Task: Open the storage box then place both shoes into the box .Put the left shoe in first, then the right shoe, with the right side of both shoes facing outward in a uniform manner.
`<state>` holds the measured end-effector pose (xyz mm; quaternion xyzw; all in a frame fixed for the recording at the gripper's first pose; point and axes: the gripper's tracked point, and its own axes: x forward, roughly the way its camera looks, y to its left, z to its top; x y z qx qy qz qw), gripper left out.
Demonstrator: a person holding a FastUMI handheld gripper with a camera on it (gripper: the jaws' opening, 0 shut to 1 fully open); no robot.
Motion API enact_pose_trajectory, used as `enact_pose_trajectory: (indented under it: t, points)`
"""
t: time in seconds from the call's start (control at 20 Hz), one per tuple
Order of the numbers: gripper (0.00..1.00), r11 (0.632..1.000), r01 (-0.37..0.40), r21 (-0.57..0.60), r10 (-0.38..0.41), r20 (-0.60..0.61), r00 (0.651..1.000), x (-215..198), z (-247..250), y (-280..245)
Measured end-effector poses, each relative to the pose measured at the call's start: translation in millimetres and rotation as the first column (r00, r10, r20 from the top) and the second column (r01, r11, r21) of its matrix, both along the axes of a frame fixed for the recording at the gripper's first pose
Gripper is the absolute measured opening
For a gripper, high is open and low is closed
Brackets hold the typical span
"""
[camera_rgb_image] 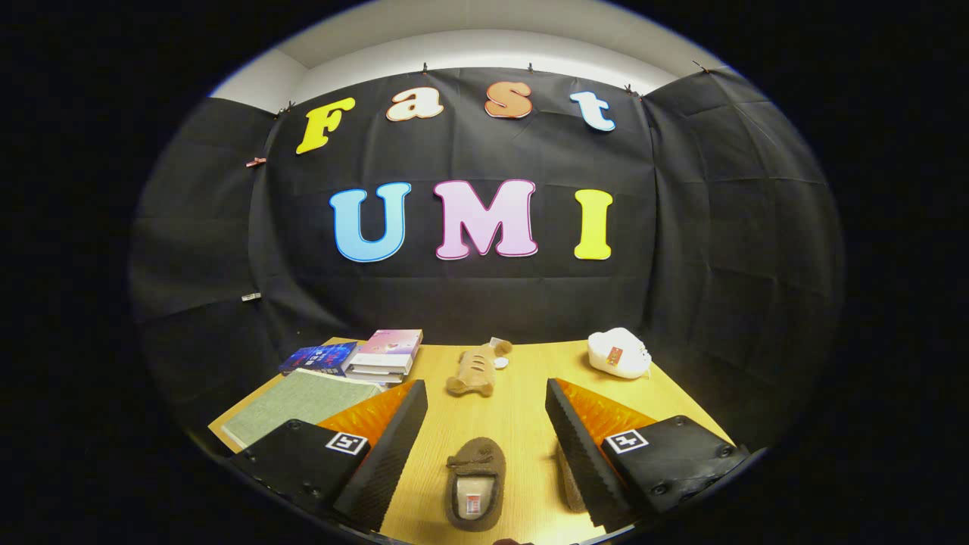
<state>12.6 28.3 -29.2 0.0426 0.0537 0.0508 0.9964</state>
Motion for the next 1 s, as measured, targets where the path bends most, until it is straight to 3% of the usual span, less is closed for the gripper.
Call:
enact_pose_trajectory:
  t: [0.3,0.5,0.65,0.8,1.0]
  points:
    - [0.98,0.993,-0.102,0.061,0.107,-0.081,0.991,11.8,-21.2,26.8]
    - [0.99,0.962,-0.218,0.166,0.248,-0.19,0.95,14.2,-53.1,55.4]
    - [0.99,0.904,-0.321,0.283,0.394,-0.26,0.881,6.0,-76.3,84.9]
    - [0.98,0.818,-0.395,0.417,0.538,-0.314,0.782,-7.6,-98.4,113.2]
    - [0.98,0.692,-0.42,0.587,0.685,-0.35,0.639,-23.9,-122.1,140.7]
